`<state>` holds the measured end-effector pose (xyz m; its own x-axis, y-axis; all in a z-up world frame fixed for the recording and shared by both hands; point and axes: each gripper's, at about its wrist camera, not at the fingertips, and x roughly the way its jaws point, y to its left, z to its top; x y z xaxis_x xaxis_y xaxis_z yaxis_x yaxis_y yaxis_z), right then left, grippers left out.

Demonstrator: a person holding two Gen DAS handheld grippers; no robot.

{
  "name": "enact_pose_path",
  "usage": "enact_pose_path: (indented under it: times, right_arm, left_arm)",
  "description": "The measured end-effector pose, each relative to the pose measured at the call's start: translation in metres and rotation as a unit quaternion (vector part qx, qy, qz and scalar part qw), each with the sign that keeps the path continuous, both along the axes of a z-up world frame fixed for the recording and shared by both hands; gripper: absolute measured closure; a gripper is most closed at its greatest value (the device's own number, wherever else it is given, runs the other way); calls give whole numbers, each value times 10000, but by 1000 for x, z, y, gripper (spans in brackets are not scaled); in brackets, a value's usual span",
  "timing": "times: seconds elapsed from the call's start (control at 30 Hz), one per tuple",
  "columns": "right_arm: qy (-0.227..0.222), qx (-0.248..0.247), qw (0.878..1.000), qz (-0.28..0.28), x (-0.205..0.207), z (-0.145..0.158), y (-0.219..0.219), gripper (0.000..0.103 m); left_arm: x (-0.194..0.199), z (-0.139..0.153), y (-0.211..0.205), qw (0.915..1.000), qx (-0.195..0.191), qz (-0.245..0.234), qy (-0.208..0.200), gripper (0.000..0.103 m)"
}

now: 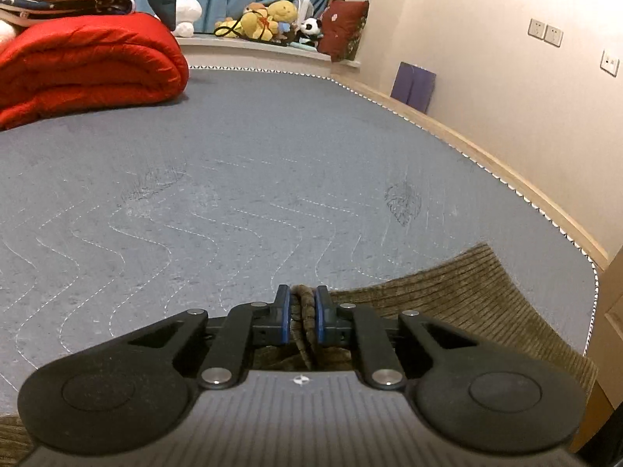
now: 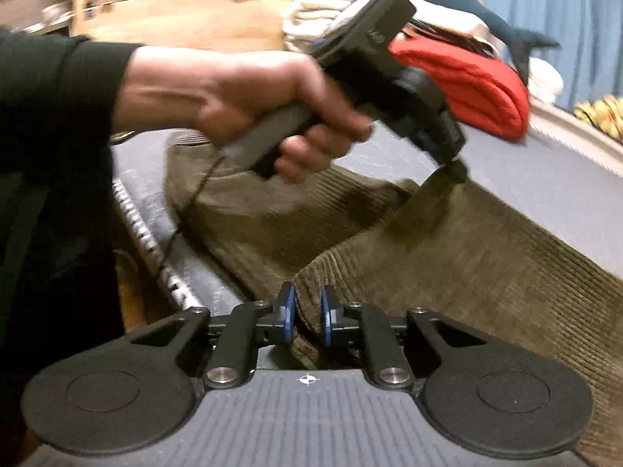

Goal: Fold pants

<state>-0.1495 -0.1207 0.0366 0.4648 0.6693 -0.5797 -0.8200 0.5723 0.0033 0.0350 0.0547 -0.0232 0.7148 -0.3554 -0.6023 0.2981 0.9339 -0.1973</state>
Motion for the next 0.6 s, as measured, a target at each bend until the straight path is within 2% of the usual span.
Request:
enact_pose_path:
  times: [0.1, 0.17, 0.23, 0.3, 0.33, 0.37, 0.43, 0.47, 0.53, 0.57, 0.6]
  right_arm:
    - [76, -166, 9997, 185, -3, -3, -2, 88]
    - [220, -299, 9990, 263, -4, -7, -2, 87]
    - [250, -232, 9994, 105, -4, -4, -4, 86]
    - [334, -18, 9993, -137, -3, 3, -9, 80]
    - [326, 133, 9989, -314, -3, 8, -15, 70]
    - [273, 273, 9980, -495, -4, 13, -22, 58]
    - [127, 601, 9940, -900, -4, 24, -38, 51]
    - [81, 749, 9905, -1149, -3, 28, -48, 49]
    - [-4, 1070, 9758, -1906, 0, 33, -72, 44]
    - [-67, 1163, 9646, -2367, 1, 34, -83, 38]
    - [-149, 1206, 9483, -2931, 3, 33, -96, 36]
  left_arm:
    - [6, -26, -7, 9974, 365, -51, 620, 84]
    - [1, -23, -13, 9971, 646, -52, 400, 70]
    - [-8, -6, -16, 9966, 817, 55, -38, 71]
    - [-17, 13, -10, 9981, 526, 64, -302, 71]
    - [-20, 19, -6, 9991, 300, 0, -300, 71]
    - [-24, 23, -5, 9996, 66, -118, -238, 71]
    - [-32, 23, -7, 9985, -236, -487, -5, 71]
    - [-35, 20, -11, 9973, -230, -678, 133, 71]
    - [-36, 3, -24, 9934, 298, -978, 527, 71]
    - [-35, -9, -30, 9893, 738, -1008, 748, 71]
    - [-33, -24, -34, 9838, 1187, -921, 974, 69]
